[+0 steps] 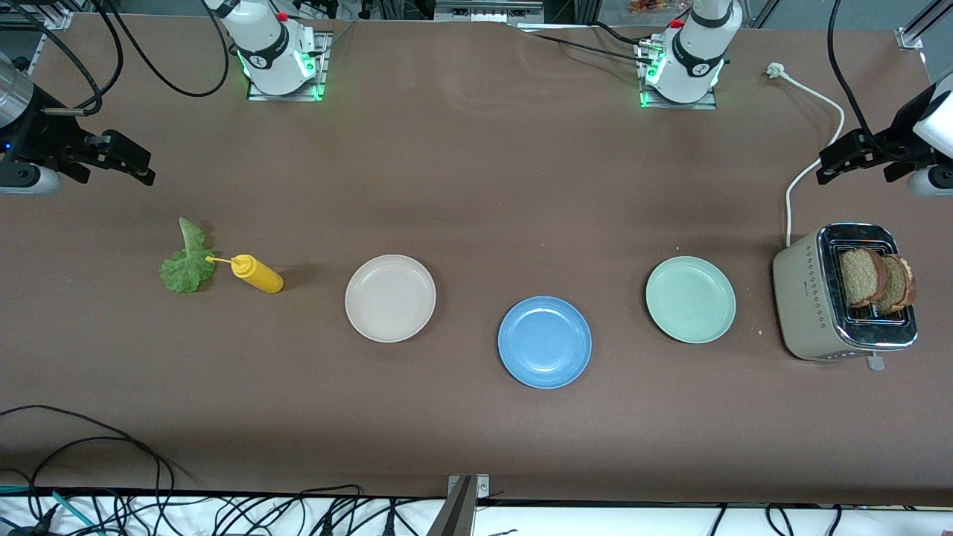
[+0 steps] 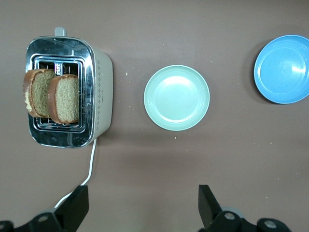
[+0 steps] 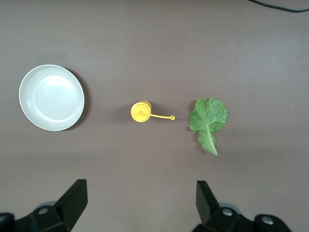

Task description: Make sandwich in blue plate with both arms

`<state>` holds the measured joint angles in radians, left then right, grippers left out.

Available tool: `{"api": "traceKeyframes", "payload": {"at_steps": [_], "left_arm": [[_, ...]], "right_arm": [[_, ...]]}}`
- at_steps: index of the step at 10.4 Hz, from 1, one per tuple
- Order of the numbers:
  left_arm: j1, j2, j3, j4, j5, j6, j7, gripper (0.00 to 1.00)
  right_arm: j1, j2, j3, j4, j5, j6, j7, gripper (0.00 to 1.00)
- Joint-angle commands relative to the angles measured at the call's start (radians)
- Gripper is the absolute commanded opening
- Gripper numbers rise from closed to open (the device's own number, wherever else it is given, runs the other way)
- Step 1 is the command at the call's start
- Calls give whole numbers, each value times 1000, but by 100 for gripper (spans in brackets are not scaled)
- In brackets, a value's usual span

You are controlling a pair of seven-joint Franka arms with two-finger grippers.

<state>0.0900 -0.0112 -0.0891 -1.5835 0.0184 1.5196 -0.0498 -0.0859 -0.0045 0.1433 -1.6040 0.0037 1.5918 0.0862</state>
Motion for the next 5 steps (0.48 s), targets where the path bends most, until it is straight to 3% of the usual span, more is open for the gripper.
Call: {"api": "traceKeyframes", "payload": {"at_steps": [1,5], "left_arm": [[5,11,-9,30,34,-22,-2,100],[5,11,-9,30,34,-22,-2,100]], "right_arm": [[2,21,4,39,-2,-38,9,100],[8,32,24,35,-2,-47,12,100]]}}
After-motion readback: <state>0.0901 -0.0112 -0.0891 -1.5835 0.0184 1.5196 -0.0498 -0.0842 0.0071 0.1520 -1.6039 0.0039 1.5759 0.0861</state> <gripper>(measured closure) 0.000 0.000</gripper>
